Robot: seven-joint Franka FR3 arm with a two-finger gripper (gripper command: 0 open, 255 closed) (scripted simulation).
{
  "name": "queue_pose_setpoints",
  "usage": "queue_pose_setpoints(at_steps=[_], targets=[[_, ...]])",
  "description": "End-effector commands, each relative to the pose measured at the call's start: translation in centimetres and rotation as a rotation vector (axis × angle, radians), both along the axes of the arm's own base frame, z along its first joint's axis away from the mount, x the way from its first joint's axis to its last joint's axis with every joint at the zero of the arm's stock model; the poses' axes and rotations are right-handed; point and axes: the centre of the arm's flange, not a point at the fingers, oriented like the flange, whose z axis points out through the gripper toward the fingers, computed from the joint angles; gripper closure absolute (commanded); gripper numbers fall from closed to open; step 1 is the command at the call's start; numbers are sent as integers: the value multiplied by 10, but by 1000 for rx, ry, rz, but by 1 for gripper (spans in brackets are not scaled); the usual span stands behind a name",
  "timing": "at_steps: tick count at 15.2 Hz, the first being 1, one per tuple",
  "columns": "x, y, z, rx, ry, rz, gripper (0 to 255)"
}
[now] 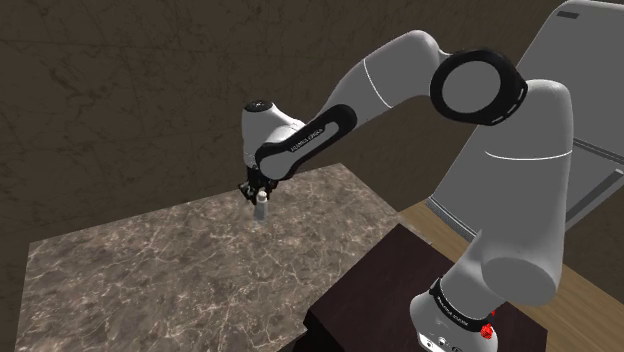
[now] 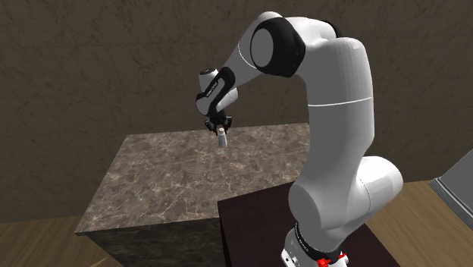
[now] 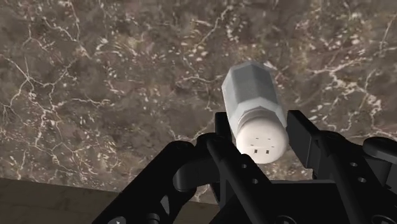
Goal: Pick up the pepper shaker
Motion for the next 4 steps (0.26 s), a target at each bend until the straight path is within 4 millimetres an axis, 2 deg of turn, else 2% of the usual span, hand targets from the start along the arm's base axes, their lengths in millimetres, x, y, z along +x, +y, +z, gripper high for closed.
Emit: queue_pose_setpoints(at_steps=[1,4], targets=[[0,-1,11,0,0,0,255],[0,-1,17,0,0,0,255]])
